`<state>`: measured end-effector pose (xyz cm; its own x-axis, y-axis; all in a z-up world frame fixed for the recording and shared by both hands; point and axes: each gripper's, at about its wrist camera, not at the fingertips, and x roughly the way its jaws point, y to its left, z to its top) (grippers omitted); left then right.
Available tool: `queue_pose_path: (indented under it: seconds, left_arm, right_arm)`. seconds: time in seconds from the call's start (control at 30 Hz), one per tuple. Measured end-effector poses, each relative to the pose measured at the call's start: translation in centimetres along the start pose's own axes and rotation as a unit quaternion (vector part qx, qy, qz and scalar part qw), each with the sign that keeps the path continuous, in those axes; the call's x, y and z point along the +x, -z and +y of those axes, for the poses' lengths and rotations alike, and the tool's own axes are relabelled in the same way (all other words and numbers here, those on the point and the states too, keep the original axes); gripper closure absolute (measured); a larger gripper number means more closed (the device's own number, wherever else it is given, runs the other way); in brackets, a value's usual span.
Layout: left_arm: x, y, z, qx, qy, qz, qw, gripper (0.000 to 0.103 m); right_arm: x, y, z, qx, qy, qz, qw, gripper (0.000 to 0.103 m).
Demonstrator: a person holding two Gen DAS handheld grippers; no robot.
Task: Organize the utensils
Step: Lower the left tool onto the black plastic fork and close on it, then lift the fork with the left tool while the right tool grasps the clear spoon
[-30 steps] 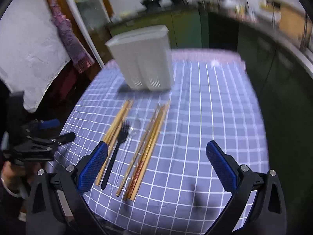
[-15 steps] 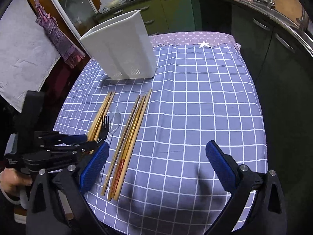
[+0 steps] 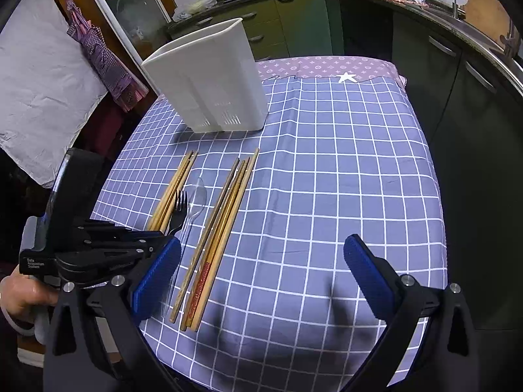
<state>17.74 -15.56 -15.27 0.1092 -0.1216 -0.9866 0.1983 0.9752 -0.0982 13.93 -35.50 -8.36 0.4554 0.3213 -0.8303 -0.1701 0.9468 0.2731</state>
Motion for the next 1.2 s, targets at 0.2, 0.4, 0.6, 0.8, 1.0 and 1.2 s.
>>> queue_pose_path:
  seconds: [0.2, 0.4, 0.6, 0.8, 1.0, 1.2]
  left_arm:
    - [1.3, -1.1, -1.5, 0.01, 0.001, 0.004, 0.9999, 0.094]
    - [0.6, -1.2, 0.3, -0.006, 0.019, -0.02, 0.9996, 0.094]
    - [-3.8, -1.8, 2.1, -0.022, 0.061, -0.105, 0.9923, 0.094]
    - [-9.3, -0.2, 3.9, -0.021, 0.044, -0.213, 0.9758, 0.094]
    - [-10.9, 1.5, 5.5, -0.014, 0.05, -0.233, 0.9711, 0.094]
    - [-10.7, 2.3, 5.7, -0.004, 0.055, -0.236, 0.9702, 0.094]
  right_arm:
    - [0.2, -0.2, 0.0, -0.004, 0.011, 0.004, 1.0, 0.005]
    - [0.5, 0.0, 1.5, -0.03, 0.02, 0.028, 0.999, 0.005]
    - [2.4, -0.4, 3.5, -0.021, -0.012, 0.101, 0.995, 0.018]
    - [5.1, -1.5, 6.9, -0.011, -0.067, 0.16, 0.985, 0.037]
    - [9.9, -1.8, 11.1, -0.025, -0.042, 0.225, 0.973, 0.089]
    - [12.6, -2.5, 11.5, -0.012, 0.012, 0.235, 0.972, 0.09]
